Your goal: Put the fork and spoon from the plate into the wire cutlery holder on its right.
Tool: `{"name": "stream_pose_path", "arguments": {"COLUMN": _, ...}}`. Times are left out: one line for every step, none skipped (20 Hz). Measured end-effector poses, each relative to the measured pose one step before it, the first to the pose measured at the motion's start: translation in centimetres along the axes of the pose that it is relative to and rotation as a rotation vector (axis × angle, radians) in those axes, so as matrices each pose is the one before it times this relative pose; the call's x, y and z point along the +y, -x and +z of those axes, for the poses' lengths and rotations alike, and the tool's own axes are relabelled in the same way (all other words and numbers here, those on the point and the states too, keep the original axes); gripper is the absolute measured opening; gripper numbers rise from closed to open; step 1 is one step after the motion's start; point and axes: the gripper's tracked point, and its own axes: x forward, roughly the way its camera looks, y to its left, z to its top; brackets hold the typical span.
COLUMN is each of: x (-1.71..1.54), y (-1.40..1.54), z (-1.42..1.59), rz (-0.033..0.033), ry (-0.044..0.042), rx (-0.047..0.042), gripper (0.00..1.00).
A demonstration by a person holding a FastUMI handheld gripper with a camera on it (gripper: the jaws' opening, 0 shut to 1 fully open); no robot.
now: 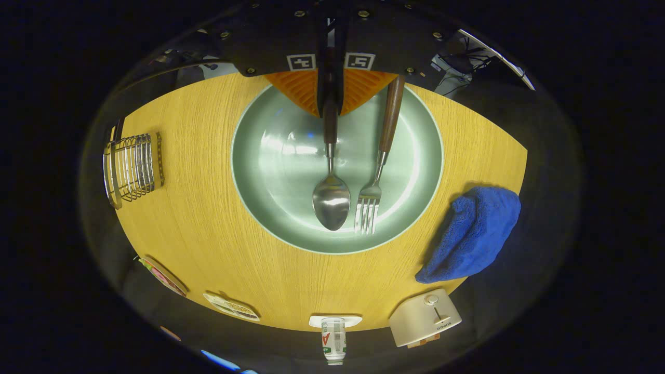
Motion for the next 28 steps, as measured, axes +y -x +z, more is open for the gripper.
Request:
{"name": "stream_pose_path", "arguments": {"x": 0.024, "y": 0.203, "z": 0.337, "rz": -0.00103, "ry": -0.00246, "rx": -0.01204, "gripper": 0.06}}
{"name": "stream_pose_path", "arguments": {"x": -0.029, "y": 0.217, "z": 0.242, "rz": -0.00245, "ry": -0.00056, "rx": -0.0177, "gripper": 0.06}}
{"name": "stream_pose_path", "arguments": {"x": -0.163, "y": 0.311, "z": 0.407, "rz": -0.00841, "ry": 0.00247, "rx": -0.01831, "gripper": 0.06}}
{"name": "stream_pose_path", "arguments": {"x": -0.243, "y": 0.312, "z": 0.339, "rz": -0.01078, "ry": 0.00614, "rx": -0.02205, "gripper": 0.06}}
{"name": "stream_pose_path", "arguments": {"x": -0.123, "y": 0.345, "z": 0.501, "rz": -0.00789, "ry": 0.00415, "rx": -0.02374, "gripper": 0.06}}
{"name": "stream_pose_path", "arguments": {"x": -0.072, "y": 0.373, "z": 0.471, "rz": -0.00235, "ry": 0.00065, "rx": -0.02506, "gripper": 0.06}}
{"name": "stream_pose_path", "arguments": {"x": 0.035, "y": 0.336, "z": 0.666, "rz": 0.00009, "ry": -0.00296, "rx": -0.02491, "gripper": 0.06}}
{"name": "stream_pose_path", "arguments": {"x": -0.245, "y": 0.426, "z": 0.398, "rz": -0.01016, "ry": -0.00249, "rx": -0.01666, "gripper": 0.06}}
{"name": "stream_pose_path", "arguments": {"x": -0.24, "y": 0.413, "z": 0.588, "rz": -0.01228, "ry": -0.00593, "rx": -0.02147, "gripper": 0.06}}
{"name": "stream_pose_path", "arguments": {"x": -0.078, "y": 0.501, "z": 0.674, "rz": -0.0024, "ry": -0.01234, "rx": -0.02197, "gripper": 0.06}}
{"name": "stream_pose_path", "arguments": {"x": -0.145, "y": 0.448, "z": 0.702, "rz": -0.00306, "ry": -0.01481, "rx": -0.01994, "gripper": 0.06}}
{"name": "stream_pose_path", "arguments": {"x": -0.528, "y": 0.529, "z": 0.637, "rz": -0.01173, "ry": -0.01122, "rx": -0.01868, "gripper": 0.06}}
{"name": "stream_pose_path", "arguments": {"x": -0.646, "y": 0.536, "z": 0.613, "rz": -0.01584, "ry": -0.00932, "rx": -0.01597, "gripper": 0.06}}
{"name": "stream_pose_path", "arguments": {"x": -0.703, "y": 0.456, "z": 0.535, "rz": -0.01592, "ry": -0.01097, "rx": -0.01182, "gripper": 0.06}}
{"name": "stream_pose_path", "arguments": {"x": -0.772, "y": 0.573, "z": 0.637, "rz": -0.01536, "ry": -0.01528, "rx": -0.0152, "gripper": 0.06}}
{"name": "stream_pose_path", "arguments": {"x": -0.996, "y": 0.447, "z": 0.46, "rz": -0.01962, "ry": -0.01657, "rx": -0.00963, "gripper": 0.06}}
{"name": "stream_pose_path", "arguments": {"x": -1.033, "y": 0.386, "z": 0.565, "rz": -0.02158, "ry": -0.01914, "rx": -0.00762, "gripper": 0.06}}
{"name": "stream_pose_path", "arguments": {"x": -1.218, "y": 0.392, "z": 0.365, "rz": -0.02488, "ry": -0.02068, "rx": -0.00492, "gripper": 0.06}}
{"name": "stream_pose_path", "arguments": {"x": -1.318, "y": 0.502, "z": 0.342, "rz": -0.02667, "ry": -0.02497, "rx": -0.00531, "gripper": 0.06}}
{"name": "stream_pose_path", "arguments": {"x": -1.411, "y": 0.313, "z": 0.307, "rz": -0.03065, "ry": -0.02932, "rx": -0.0002, "gripper": 0.06}}
{"name": "stream_pose_path", "arguments": {"x": -1.349, "y": 0.236, "z": 0.193, "rz": -0.02632, "ry": -0.03373, "rx": 0.00156, "gripper": 0.06}}
{"name": "stream_pose_path", "arguments": {"x": -1.426, "y": 0.213, "z": 0.082, "rz": -0.0258, "ry": -0.03481, "rx": 0.00372, "gripper": 0.06}}
{"name": "stream_pose_path", "arguments": {"x": -1.449, "y": 0.1, "z": 0.029, "rz": -0.02691, "ry": -0.03259, "rx": 0.00437, "gripper": 0.06}}
{"name": "stream_pose_path", "arguments": {"x": -1.405, "y": 0.032, "z": -0.004, "rz": -0.02758, "ry": -0.03067, "rx": 0.00761, "gripper": 0.06}}
{"name": "stream_pose_path", "arguments": {"x": -1.247, "y": -0.036, "z": -0.148, "rz": -0.02163, "ry": -0.02502, "rx": 0.00854, "gripper": 0.06}}
{"name": "stream_pose_path", "arguments": {"x": -1.15, "y": 0.032, "z": -0.095, "rz": -0.01916, "ry": -0.02496, "rx": 0.00864, "gripper": 0.06}}
{"name": "stream_pose_path", "arguments": {"x": -1.121, "y": -0.137, "z": -0.154, "rz": -0.01895, "ry": -0.02405, "rx": 0.0101, "gripper": 0.06}}
{"name": "stream_pose_path", "arguments": {"x": -0.916, "y": -0.073, "z": -0.015, "rz": -0.01634, "ry": -0.02543, "rx": 0.00814, "gripper": 0.06}}
